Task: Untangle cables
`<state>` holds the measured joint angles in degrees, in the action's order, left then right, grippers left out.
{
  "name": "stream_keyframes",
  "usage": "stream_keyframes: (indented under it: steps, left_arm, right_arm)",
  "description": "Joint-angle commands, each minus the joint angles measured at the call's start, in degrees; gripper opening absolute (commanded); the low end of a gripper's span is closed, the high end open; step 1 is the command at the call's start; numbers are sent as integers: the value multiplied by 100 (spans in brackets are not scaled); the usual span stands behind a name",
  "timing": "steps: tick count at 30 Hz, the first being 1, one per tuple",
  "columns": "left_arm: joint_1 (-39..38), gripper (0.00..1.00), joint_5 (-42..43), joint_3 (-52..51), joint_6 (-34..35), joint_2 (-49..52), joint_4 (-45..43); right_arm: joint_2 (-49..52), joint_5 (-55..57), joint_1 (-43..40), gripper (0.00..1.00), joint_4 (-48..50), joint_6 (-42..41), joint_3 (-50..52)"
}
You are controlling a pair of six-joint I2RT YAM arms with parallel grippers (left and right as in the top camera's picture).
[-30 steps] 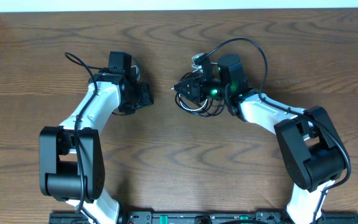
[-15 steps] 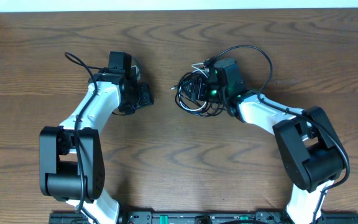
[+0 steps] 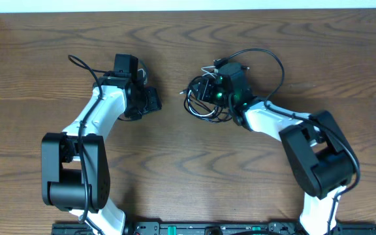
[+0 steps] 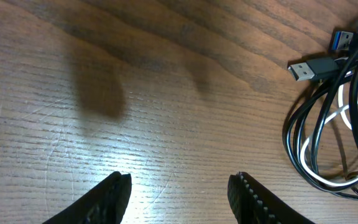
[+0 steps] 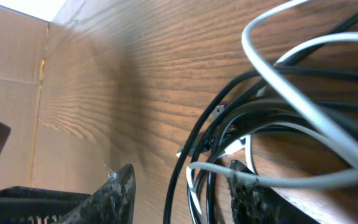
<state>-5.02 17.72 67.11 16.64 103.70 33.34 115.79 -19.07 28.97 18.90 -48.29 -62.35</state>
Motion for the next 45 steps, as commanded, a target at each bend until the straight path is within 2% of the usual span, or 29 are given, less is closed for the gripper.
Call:
stream_keyframes:
  steps: [1, 8, 13, 21, 22, 27, 32, 41, 45]
  left_arm:
    - [17, 55, -35, 61, -55, -105, 15]
    - [17, 55, -35, 61, -55, -105, 13]
    - [17, 55, -35, 61, -55, -105, 0]
    - [17, 55, -35, 61, -55, -105, -4]
    - [17, 55, -35, 61, -55, -105, -7]
    - [17, 55, -35, 61, -57, -105, -7]
    - [20, 55, -33, 61, -146, -105, 17]
    - [35, 56, 11, 61, -164, -105, 17]
    - [164, 56, 667, 61, -402, -105, -28]
  right_arm:
    - [326, 48, 50, 43, 278, -278, 13]
    - [612, 72, 48, 40, 1152, -293, 13]
    - [721, 160, 50, 37, 1266, -293, 13]
    - [911, 396, 50, 38, 1543, -289, 13]
    - [925, 474, 50, 35, 1545, -289, 13]
    - [938, 584, 48, 1, 1655, -17, 13]
    - [822, -142, -17, 1, 1794, 177, 11]
    - [22, -1233, -125, 1, 1725, 693, 11]
    - [-162, -1746, -131, 1, 1604, 817, 11]
